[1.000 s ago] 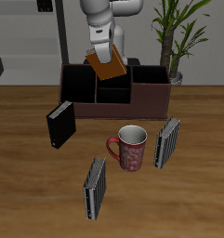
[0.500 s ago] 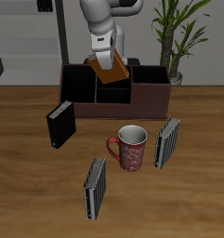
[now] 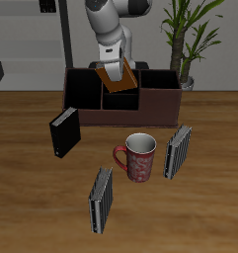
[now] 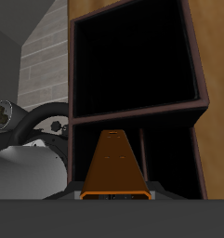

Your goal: Place the orange book into the back desk caddy's back compartment

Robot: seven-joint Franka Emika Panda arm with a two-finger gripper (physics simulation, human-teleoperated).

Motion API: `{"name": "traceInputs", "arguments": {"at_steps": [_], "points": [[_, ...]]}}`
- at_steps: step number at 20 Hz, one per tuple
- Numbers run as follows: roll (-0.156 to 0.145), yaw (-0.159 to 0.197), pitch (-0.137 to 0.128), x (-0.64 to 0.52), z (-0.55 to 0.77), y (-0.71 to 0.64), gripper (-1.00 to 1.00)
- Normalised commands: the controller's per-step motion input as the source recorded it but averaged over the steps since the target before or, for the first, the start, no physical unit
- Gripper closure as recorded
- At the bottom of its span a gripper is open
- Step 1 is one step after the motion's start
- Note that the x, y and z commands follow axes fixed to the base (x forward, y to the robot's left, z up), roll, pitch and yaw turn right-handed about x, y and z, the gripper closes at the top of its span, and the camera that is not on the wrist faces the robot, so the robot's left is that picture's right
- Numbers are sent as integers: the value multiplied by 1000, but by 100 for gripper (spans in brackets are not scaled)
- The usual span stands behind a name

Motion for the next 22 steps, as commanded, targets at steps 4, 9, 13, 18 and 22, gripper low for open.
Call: {"name": "traceInputs", "arguments": {"at_steps": [4,9,13,18,22], "points": [[6,5,36,43,-127,77,100],[0,10,66,99,-282,138,100],[-1,-37,81,44,-226,78,-100],[13,-27,36,-17,-124,51,-100],[30,-18,-1,-6,-44,83,-100]]}}
